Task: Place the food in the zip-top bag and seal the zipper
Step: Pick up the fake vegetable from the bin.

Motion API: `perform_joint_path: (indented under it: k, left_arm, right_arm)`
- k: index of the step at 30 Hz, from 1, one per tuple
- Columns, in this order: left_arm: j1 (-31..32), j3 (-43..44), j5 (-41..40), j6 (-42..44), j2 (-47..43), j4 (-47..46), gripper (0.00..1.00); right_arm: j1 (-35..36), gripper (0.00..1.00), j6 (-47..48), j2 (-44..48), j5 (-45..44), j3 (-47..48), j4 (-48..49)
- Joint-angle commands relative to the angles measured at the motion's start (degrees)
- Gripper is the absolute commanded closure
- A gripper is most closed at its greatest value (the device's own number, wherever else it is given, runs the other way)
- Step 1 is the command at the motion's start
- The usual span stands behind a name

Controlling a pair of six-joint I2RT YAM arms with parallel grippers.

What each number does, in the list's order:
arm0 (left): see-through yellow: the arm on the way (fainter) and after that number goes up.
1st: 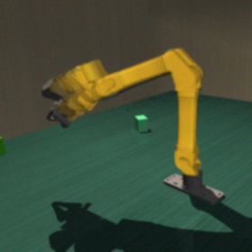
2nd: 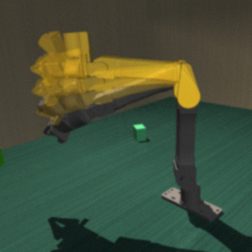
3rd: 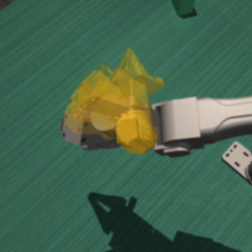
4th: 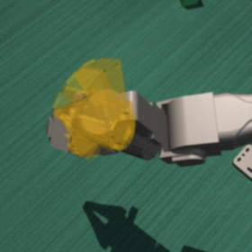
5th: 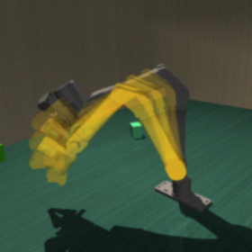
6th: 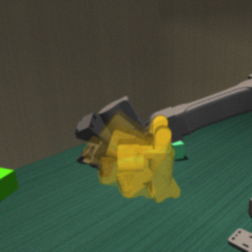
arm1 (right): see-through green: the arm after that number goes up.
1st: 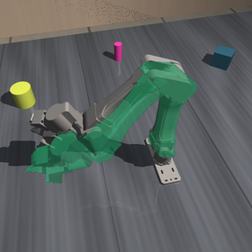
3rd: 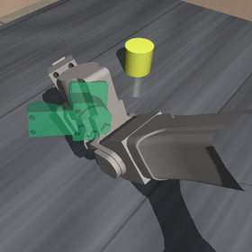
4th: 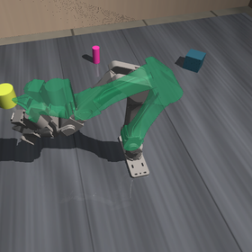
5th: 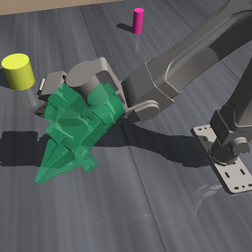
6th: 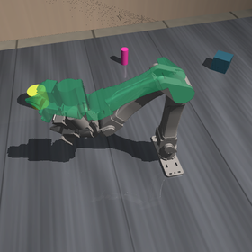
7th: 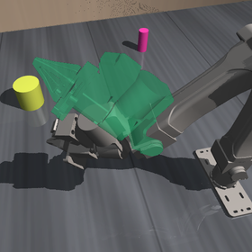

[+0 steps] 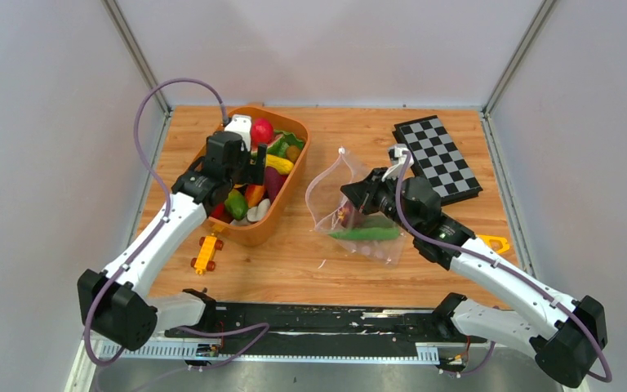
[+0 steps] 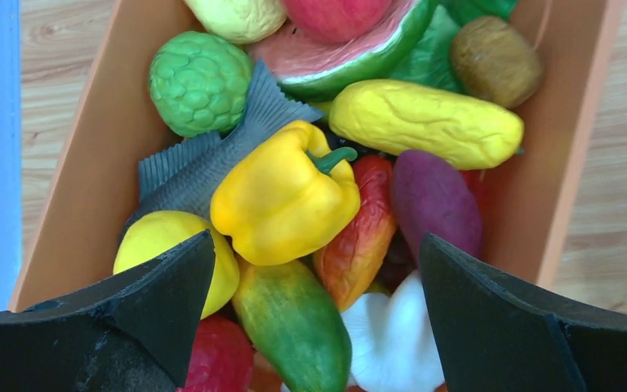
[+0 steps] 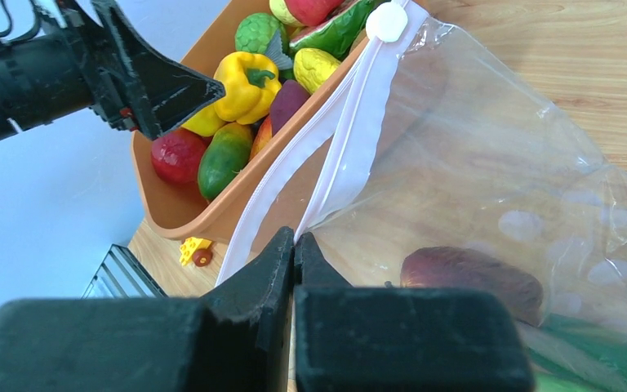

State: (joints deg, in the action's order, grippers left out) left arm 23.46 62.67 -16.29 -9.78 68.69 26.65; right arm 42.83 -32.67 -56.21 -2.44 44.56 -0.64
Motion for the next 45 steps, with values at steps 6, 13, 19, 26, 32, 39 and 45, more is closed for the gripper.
perform_joint_path:
  k: [6,13,19,26,32,39,45]
  left_arm:
    - [-0.4,0.1,-3.7,14.2,3.9,-2.9,0.00]
    - [-0.4,0.9,0.5,20.8,7.0,-3.5,0.00]
    - [-1.2,3.2,4.2,21.7,11.9,-1.2,0.00]
    - [-1.8,4.3,-1.3,22.5,13.4,-2.1,0.00]
    - [-1.8,4.8,-5.1,23.0,15.1,-2.2,0.01]
    - [-1.9,6.8,-5.8,19.6,16.7,1.7,0.24]
    - [-1.9,7.3,-3.6,18.4,14.1,3.4,0.48]
  right_arm:
    - [-0.3,1.00,1.4,-0.2,1.3,1.1,0.9]
    - [-0.2,1.00,1.5,-0.9,1.5,1.4,0.9]
    - [-0.2,1.00,1.6,-1.2,1.5,1.8,0.9]
    - [-0.3,1.00,2.2,-0.8,3.5,1.7,-0.9]
    - [-0.3,1.00,2.4,-1.8,4.6,2.3,-0.9]
    - [-0.4,1.00,2.4,-1.9,4.8,2.4,-0.9]
    - [-0.3,1.00,2.5,-2.0,4.6,2.6,-1.1]
